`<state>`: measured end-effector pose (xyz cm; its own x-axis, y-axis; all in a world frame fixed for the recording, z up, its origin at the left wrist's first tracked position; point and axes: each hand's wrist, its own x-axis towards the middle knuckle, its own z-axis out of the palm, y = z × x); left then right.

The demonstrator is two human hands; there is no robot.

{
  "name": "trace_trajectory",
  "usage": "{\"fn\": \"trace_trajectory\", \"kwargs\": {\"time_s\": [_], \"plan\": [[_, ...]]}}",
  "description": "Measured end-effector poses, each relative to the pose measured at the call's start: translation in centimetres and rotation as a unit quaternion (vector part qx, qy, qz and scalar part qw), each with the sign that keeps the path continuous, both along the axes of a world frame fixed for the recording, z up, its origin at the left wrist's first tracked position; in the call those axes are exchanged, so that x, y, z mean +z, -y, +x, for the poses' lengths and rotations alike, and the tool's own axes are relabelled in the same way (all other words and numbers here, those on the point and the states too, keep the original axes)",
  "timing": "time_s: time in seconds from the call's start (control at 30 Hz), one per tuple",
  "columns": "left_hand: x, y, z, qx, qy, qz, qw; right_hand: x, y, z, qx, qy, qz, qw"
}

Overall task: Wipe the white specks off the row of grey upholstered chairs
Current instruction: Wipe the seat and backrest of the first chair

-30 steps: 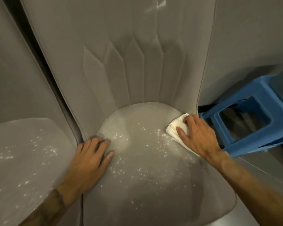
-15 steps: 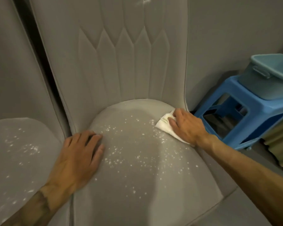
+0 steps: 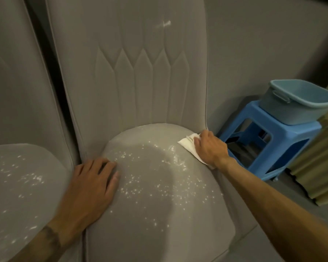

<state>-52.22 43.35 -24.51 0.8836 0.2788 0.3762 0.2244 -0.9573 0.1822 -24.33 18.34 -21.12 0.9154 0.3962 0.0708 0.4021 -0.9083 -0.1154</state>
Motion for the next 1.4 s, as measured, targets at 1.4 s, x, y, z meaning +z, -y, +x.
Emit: {"fn": "trace_trajectory", "kwargs": {"time_s": [1.4], "plan": [[0.9, 0.7, -1.8, -0.009, -0.040, -0.008, 0.999, -1.2, -2.6, -1.1, 0.219, 0.024, 0.024, 0.975]]}}
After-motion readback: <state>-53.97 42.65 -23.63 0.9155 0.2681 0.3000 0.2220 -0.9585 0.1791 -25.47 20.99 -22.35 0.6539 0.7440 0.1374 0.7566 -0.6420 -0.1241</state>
